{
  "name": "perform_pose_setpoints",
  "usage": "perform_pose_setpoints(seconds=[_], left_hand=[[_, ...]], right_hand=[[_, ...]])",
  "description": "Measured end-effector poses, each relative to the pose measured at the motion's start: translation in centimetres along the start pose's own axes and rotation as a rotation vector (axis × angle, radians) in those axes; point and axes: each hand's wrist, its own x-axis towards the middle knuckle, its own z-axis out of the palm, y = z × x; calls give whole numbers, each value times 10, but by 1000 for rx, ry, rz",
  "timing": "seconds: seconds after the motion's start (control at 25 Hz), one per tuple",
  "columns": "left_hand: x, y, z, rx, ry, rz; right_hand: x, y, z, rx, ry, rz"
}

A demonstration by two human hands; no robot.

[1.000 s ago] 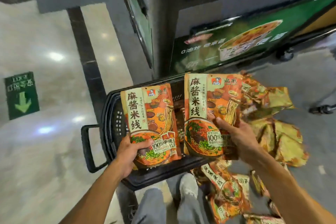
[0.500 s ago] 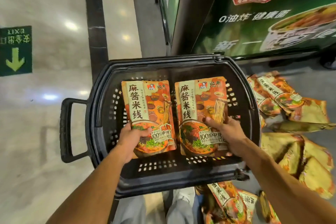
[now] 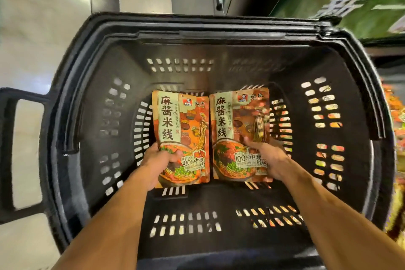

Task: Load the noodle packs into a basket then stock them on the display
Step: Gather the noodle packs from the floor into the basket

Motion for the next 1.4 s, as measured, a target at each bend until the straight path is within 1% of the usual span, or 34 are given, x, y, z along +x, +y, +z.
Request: perform_pose_setpoints(seconds=[0.08,0.16,0.24,0.28,0.32,0.4,0.48,0.52,0.64,0.72,0.76,0.84,0.88,0.96,1.04,1.16,1.28,1.4], left_hand=[[11,-3,4,15,-4,-23],[24,-7,7,13,19,-24],[35,-12,10,55,104,6],[40,-14,12,123,179,30],[42,-14,15,225,259,51],[39,-14,22,450,375,114],[36,-15,26,599,384,215],[35,-14,27,680,362,249],[21,-6,28,1039,327,339],[9,5,27,1254,340,414],[0,13,26,1327,349,464],[-20,29,23,1425,380,565],[-31,38,20,1470,401,612],[-59,56,14,1551,439,676],[-89,76,7,1605,472,723],[-154,112,-9,1662,476,794],[-241,148,-26,1673,482,833],[-335,190,-35,1628,486,975]], right_hand=[[16,6,0,-22,-25,-18],[35,13,-6,-27,23,-68],[48,17,-10,-51,87,-89],[44,13,-7,-80,135,-110],[39,7,-2,-149,191,-125],[14,-9,12,-401,304,-128],[3,-16,21,-548,324,-37],[0,-18,24,-570,330,-49],[-11,-16,21,-696,363,-149],[-25,-13,16,-825,405,-268],[-36,-14,14,-916,417,-359],[-61,-20,9,-1082,406,-474],[-75,-25,6,-1135,427,-535],[-100,-34,0,-1211,499,-633],[-126,-43,-7,-1269,523,-681],[-188,-65,-26,-1279,543,-737],[-278,-87,-45,-1236,610,-769],[-375,-102,-59,-1157,662,-782]])
